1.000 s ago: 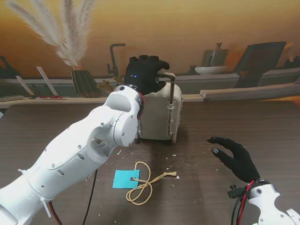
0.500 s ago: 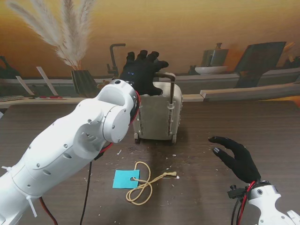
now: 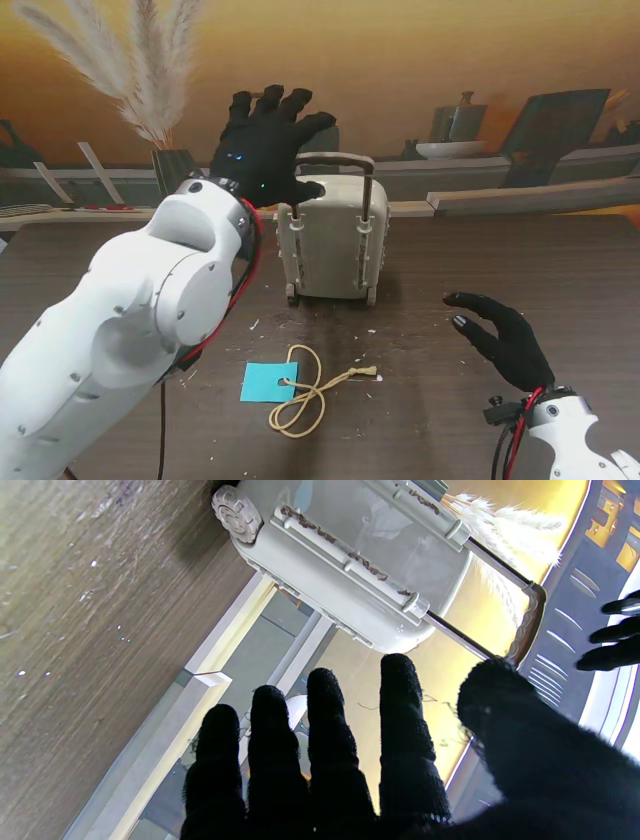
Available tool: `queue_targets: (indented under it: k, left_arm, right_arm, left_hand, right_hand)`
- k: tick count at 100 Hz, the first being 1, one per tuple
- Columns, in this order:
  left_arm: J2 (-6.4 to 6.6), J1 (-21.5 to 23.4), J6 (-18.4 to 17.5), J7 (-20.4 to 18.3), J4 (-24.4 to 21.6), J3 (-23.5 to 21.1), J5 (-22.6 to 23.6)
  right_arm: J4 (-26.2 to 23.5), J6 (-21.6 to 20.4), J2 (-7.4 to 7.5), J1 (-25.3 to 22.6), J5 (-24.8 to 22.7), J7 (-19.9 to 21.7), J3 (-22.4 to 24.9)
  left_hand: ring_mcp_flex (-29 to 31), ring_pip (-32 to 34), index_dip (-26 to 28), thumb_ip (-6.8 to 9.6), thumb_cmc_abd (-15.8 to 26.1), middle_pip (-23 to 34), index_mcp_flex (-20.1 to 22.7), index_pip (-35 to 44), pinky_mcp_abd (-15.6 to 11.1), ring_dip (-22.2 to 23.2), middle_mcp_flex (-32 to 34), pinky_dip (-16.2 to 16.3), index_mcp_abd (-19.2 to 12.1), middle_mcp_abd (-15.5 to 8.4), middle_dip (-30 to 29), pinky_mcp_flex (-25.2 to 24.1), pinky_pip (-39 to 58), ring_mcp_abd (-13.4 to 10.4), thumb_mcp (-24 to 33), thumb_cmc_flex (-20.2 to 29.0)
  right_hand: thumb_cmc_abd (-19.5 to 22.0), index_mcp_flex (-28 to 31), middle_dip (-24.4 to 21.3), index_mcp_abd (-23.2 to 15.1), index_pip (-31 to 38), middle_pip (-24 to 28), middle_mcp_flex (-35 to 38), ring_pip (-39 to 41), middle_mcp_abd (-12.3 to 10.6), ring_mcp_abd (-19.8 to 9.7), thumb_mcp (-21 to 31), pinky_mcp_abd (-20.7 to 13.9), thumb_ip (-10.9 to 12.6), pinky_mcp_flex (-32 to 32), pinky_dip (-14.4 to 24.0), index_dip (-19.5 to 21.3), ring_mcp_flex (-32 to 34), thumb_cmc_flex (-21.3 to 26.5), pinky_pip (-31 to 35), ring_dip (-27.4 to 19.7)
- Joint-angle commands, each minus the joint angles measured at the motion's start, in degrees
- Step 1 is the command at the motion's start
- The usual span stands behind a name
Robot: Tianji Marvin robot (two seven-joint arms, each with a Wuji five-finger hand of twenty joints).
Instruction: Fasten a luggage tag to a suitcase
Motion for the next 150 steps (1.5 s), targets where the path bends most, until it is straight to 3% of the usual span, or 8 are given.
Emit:
queue_targets:
  k: [1,14,50,70,90,115,123,150]
  left_arm:
    - [0.97,3.8,-0.5,-0.9,-4.4,-1.0,-0.3]
    - [1.16,15.0,-4.1,0.7,-10.6,-6.2,2.3]
    - [0.08,53.9,-13.8,29.3,-12.7,-16.4,2.6]
    - [-0.58,67.9,-16.9,39.7,-12.3,-18.7,2.1]
    - [-1.1,74.3,-20.2,42.8,-11.4,-22.1,-0.1]
    - [-2.06,76.3,-23.4,44.4,-9.8,-26.0,-5.6]
    - [-2.02,77.1,-23.7,42.8,-10.2,-27.2,-5.8]
    - [-2.13,77.8,-22.3,41.7,-10.3,-28.3,-6.3]
  right_arm:
    - [-0.7,0.4,0.11,-0.5,-0.5,0.9,-0.3]
    - [-1.4,0.7,0.11,-0.9,-1.8,0.3,-0.7]
    - [-3.3,-0.4,0.57,-2.8,-6.6,-0.1,-2.1]
    - [-3.4,-0.5,0.91,-2.6,-9.4,-0.3,-3.9]
    - [-2.7,0.1,1.42,-1.6,-12.4,0.0,-6.5]
    - [0.3,0.7,2.07,1.8,-17.2,-0.5,-11.3]
    - [1.7,0.5,2.34,3.3,-19.5,-0.9,-13.0]
    - [6.8,1.6,3.36,9.6,-32.9,-6.3,-19.4]
  left_hand:
    - [-1.8,-0.3,-0.5,-0.55,0.4,-0.7,0.1,-0.1,0.8,-0.8,0.3,0.2,2.0,0.7,-1.1,-0.3,-0.6,-0.8,-1.2,-0.8]
    - [0.6,0.6,0.1,0.22,1.1,0.2,1.8,1.0,0.8,-0.1,2.8,1.0,1.6,1.1,-0.8,1.5,0.6,-0.3,-0.9,0.4]
    - [9.8,4.0,3.3,2.88,2.7,3.7,8.8,6.1,1.2,2.8,13.8,3.9,0.4,1.7,1.2,7.3,4.2,0.7,-0.1,4.0]
    - [12.2,5.1,4.2,3.66,5.3,4.0,10.4,7.1,0.7,5.4,16.7,7.1,0.4,2.3,2.1,8.2,5.5,1.5,-3.7,6.6]
    - [11.9,4.5,3.8,3.9,7.4,3.6,10.2,6.3,0.9,5.3,16.6,7.7,0.2,2.0,1.9,7.5,4.9,1.4,-7.3,7.6]
    - [13.3,4.4,3.7,4.81,7.0,3.8,11.2,6.6,1.8,4.7,18.3,7.4,0.4,2.4,1.7,7.6,4.4,1.8,-7.1,9.4]
    - [12.8,4.3,3.5,4.91,7.7,3.7,10.3,6.2,0.5,4.6,17.4,7.4,0.1,1.4,1.6,7.1,4.2,0.7,-7.1,9.9]
    - [12.6,4.2,3.3,5.18,8.0,3.6,10.0,6.1,0.3,4.4,17.2,7.5,0.2,1.5,1.5,6.7,4.1,0.7,-6.7,10.2]
  right_hand:
    - [-0.1,0.7,-0.2,0.1,0.2,0.5,0.8,0.6,0.4,-0.2,1.2,-2.8,-1.5,-0.3,-0.6,-1.2,1.2,2.1,0.8,-0.5]
    - [-0.1,0.8,-0.2,0.1,0.2,0.5,0.9,0.6,0.5,-0.2,1.3,-2.8,-1.5,-0.4,-0.9,-1.3,1.2,2.2,1.0,-0.6]
    - [-0.1,1.1,-0.3,-0.1,0.3,0.5,1.0,0.7,0.2,-0.3,1.2,-2.8,-1.5,-0.4,-1.6,-1.2,1.4,2.3,1.8,-0.6]
    - [-0.4,1.6,-0.2,-0.3,0.6,0.7,1.4,0.9,0.2,-0.3,1.4,-2.7,-1.4,-0.1,-1.9,-1.2,1.8,2.3,2.2,-0.6]
    - [-0.9,2.1,-0.2,-0.6,0.9,0.9,2.0,1.3,0.1,-0.3,2.0,-2.6,-1.4,0.5,-2.1,-1.0,2.6,2.3,2.9,-0.5]
    - [-3.2,2.9,-0.1,-1.3,1.6,1.5,2.9,2.2,-0.5,-0.5,4.5,-2.3,-1.4,1.5,-2.3,-0.9,4.1,1.6,4.6,-0.2]
    - [-4.6,3.0,0.0,-1.7,1.9,1.8,3.1,2.9,-0.8,-0.6,6.1,-2.0,-1.6,2.0,-2.4,-0.9,4.9,0.5,5.6,0.2]
    - [-10.9,3.0,1.7,-3.6,3.0,4.5,4.3,7.3,-2.8,-1.0,11.4,1.1,-1.7,6.5,1.2,-1.0,9.2,-4.3,11.6,3.7]
